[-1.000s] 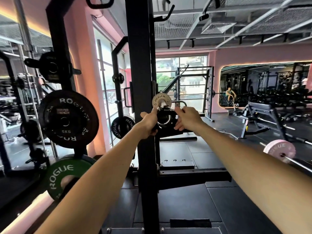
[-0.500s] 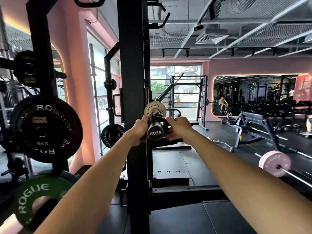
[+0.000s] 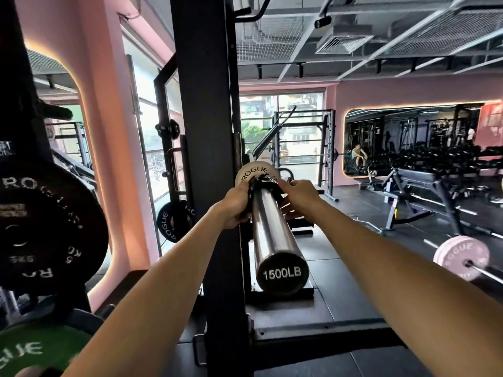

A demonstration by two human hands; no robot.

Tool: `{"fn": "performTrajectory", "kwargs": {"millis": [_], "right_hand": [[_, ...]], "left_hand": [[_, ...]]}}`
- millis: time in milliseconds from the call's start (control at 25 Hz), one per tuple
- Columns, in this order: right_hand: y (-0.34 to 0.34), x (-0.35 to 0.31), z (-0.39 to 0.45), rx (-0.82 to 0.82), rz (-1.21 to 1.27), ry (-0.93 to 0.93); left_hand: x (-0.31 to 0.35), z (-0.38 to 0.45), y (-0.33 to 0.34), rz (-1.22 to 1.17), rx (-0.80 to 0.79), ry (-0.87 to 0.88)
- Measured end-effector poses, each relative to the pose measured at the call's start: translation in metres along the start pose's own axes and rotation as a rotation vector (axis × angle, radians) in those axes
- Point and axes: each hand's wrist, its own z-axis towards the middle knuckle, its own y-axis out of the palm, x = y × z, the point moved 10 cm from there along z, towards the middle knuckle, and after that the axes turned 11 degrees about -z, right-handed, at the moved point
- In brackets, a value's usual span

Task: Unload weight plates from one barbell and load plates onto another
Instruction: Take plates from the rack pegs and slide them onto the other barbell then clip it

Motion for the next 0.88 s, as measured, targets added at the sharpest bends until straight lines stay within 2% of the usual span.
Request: {"fn": "performTrajectory", "kwargs": {"millis": [320, 560, 720, 880], "right_hand": [[0.011, 0.006, 0.067, 0.03, 0.023, -0.001], [0.013, 0.006, 0.093, 0.08, -0.096, -0.049], [0.005, -0.008, 0.089, 0.118, -0.236, -0.091], [-0.004, -0.047, 0.075, 0.207, -0.492, -0.241]], "left_hand": [[-0.003, 0.064, -0.001, -0.031, 0.03, -0.041], [-0.001, 0.081, -0.002, -0.043, 0.062, -0.055], [0.001, 0.078, 0.0, -0.044, 0.075, -0.05], [0.004, 0.076, 0.004, -0.058, 0.068, -0.026]]}}
